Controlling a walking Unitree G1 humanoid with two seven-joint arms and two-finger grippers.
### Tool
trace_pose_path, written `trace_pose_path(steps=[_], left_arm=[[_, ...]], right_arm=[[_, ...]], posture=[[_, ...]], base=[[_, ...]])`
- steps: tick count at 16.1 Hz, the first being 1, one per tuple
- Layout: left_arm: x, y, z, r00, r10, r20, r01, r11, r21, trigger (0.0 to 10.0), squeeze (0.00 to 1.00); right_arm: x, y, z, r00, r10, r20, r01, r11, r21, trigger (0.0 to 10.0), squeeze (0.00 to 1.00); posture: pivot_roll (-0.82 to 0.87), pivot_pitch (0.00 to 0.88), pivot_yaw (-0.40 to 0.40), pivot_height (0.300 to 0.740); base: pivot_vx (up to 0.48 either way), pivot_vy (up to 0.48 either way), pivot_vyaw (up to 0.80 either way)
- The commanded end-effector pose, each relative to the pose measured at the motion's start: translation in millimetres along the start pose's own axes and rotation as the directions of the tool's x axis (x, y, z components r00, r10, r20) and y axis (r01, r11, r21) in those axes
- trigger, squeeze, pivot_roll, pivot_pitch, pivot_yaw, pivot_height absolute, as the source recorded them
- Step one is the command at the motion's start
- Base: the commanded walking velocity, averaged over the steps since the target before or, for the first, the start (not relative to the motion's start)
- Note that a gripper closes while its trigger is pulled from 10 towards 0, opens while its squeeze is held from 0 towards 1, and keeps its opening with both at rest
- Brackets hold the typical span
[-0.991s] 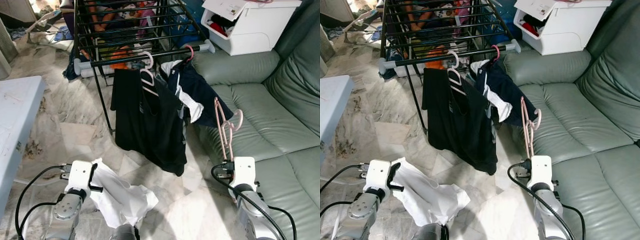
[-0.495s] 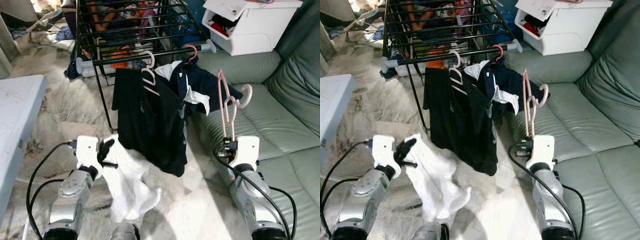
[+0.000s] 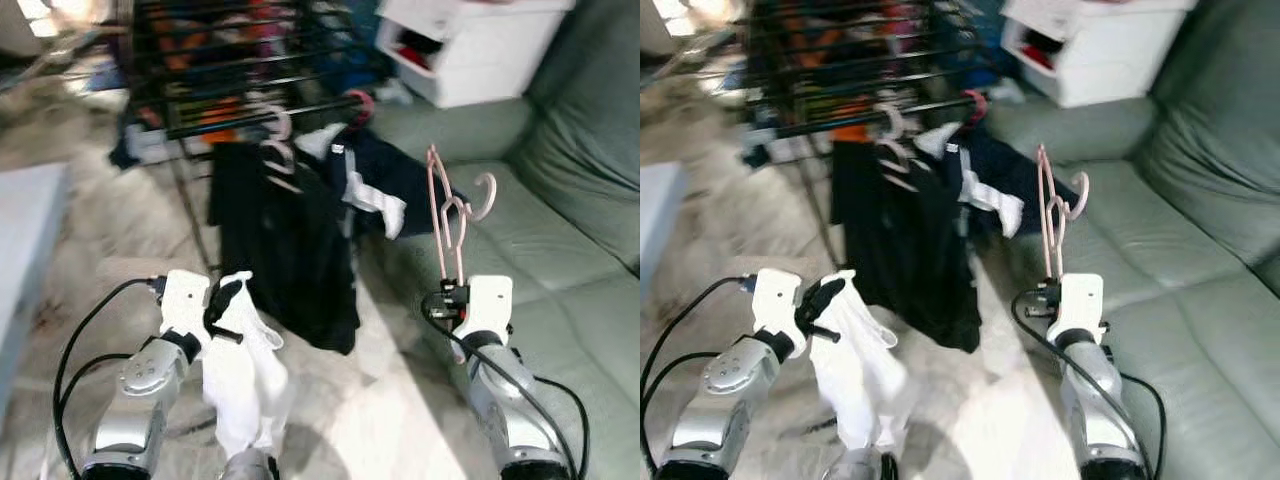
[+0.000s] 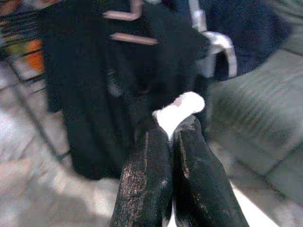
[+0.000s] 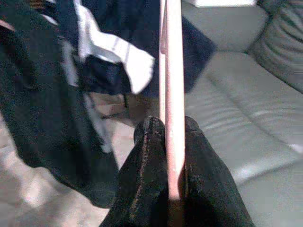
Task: Hang hanger
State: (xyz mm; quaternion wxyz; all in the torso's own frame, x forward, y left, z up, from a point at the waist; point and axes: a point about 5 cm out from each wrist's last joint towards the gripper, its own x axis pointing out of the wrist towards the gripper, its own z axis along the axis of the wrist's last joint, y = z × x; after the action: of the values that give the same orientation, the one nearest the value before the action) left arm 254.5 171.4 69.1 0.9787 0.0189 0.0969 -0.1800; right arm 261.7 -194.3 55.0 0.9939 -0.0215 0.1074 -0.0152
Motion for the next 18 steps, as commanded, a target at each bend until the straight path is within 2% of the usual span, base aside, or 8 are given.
trace_pose_path(steps=[1,2,4,9,18], left_arm=[[-0.2,-2.8,11.8,0.998,-0.031,0.052,0.029,0.999,0.039,10.0,0.0],[-1.0,-5.7,11.5,0.997,-0.06,0.05,0.059,0.998,0.011,10.0,0.0],[-1.4,-7.2,12.1,0.995,-0.079,0.056,0.078,0.997,0.011,10.0,0.0],[-0.8,-11.8,15.4,0.99,-0.12,0.07,0.114,0.99,0.083,10.0,0.0],[3.5,-14.8,15.8,0.987,-0.146,0.074,0.139,0.986,0.089,10.0,0.0]], right_arm=[[3.3,0.3,2.4,1.0,0.001,0.003,-0.001,1.0,-0.001,10.0,0.0],[4.3,-0.1,3.4,1.0,0.001,0.004,-0.001,1.0,-0.005,10.0,0.0],[5.5,0.1,4.7,1.0,0.002,0.006,-0.002,1.0,0.001,10.0,0.0],[6.0,0.6,6.1,1.0,0.006,0.011,-0.006,1.0,0.005,10.0,0.0],[8.7,-1.8,6.8,1.0,-0.007,0.014,0.007,1.0,-0.01,10.0,0.0]], posture=[[0.01,0.0,0.04,0.74],[0.01,0.0,0.036,0.74],[0.01,0.0,0.035,0.74],[0.0,0.0,0.031,0.74],[-0.01,0.0,0.028,0.74]], base=[[0.0,0.0,-0.8],[0.0,0.0,-0.79],[0.0,0.0,-0.79],[0.0,0.0,-0.79],[0.028,0.0,-0.78]])
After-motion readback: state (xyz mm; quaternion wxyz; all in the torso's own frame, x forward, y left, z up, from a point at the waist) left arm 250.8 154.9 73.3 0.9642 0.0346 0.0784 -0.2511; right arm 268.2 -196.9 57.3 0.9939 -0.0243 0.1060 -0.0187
